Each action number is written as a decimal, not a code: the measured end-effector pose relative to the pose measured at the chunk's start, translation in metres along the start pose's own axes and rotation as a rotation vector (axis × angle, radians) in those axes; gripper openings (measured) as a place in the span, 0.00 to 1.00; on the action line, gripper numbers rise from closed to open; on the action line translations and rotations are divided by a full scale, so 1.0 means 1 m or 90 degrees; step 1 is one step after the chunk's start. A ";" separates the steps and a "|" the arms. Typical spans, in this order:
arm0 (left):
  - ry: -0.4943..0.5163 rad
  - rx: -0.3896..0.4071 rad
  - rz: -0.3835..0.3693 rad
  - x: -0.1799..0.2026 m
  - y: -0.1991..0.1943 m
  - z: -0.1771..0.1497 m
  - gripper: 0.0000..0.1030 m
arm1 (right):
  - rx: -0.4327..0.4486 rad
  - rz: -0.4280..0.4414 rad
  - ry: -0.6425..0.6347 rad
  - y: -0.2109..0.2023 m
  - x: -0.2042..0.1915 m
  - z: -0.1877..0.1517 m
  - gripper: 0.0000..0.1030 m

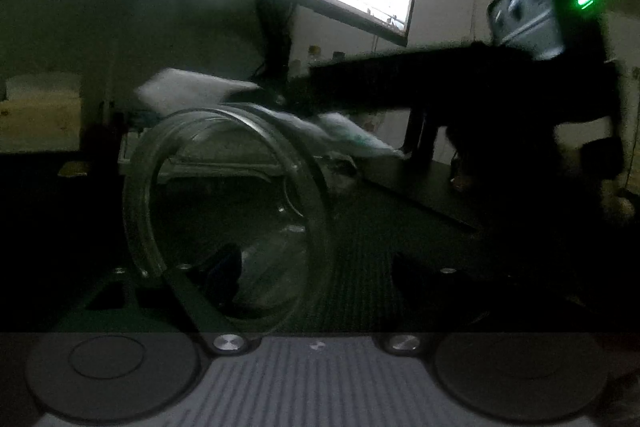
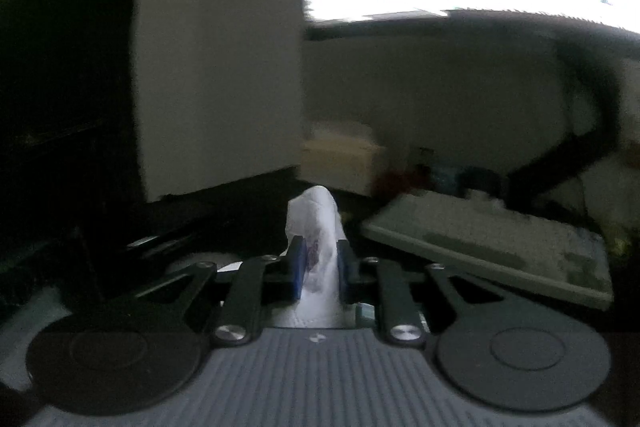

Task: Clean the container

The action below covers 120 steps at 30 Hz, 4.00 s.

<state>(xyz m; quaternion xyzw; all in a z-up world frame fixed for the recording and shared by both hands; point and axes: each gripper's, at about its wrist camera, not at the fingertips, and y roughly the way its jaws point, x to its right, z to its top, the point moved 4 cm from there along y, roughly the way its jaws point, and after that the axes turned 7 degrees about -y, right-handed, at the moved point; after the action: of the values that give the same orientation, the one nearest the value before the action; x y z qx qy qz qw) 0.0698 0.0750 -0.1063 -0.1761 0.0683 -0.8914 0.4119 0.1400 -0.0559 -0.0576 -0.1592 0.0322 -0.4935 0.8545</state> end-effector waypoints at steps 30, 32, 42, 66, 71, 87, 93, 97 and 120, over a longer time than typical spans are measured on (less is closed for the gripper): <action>-0.030 0.008 0.012 -0.006 -0.001 0.003 0.83 | 0.020 0.040 -0.004 -0.030 -0.023 0.006 0.10; -0.033 0.009 0.015 -0.008 -0.003 0.004 0.83 | 0.010 0.008 -0.006 -0.025 -0.014 0.005 0.10; -0.039 0.014 0.060 -0.016 -0.002 0.008 0.91 | 0.007 0.025 -0.025 -0.013 -0.025 0.008 0.12; 0.022 0.035 0.159 -0.001 -0.004 0.006 0.28 | 0.006 0.031 0.065 -0.019 0.001 0.001 0.10; 0.026 0.044 0.096 0.007 -0.004 0.005 0.09 | 0.008 0.039 0.095 -0.032 0.018 -0.005 0.10; 0.006 -0.020 0.051 -0.004 -0.011 0.007 0.40 | -0.005 0.116 0.074 -0.025 -0.009 0.001 0.11; 0.076 0.001 0.123 0.003 -0.004 0.000 0.69 | -0.005 0.103 0.059 -0.011 -0.009 0.004 0.11; 0.081 0.013 0.161 0.003 0.001 -0.002 0.71 | -0.003 0.089 0.065 -0.005 -0.012 0.005 0.11; -0.004 0.020 0.142 -0.023 -0.005 0.008 0.80 | -0.009 0.081 0.030 0.021 -0.001 0.010 0.13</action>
<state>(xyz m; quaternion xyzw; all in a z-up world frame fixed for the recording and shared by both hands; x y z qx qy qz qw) 0.0829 0.0955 -0.1033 -0.1636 0.0721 -0.8404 0.5116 0.1587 -0.0426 -0.0542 -0.1512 0.0661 -0.4418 0.8818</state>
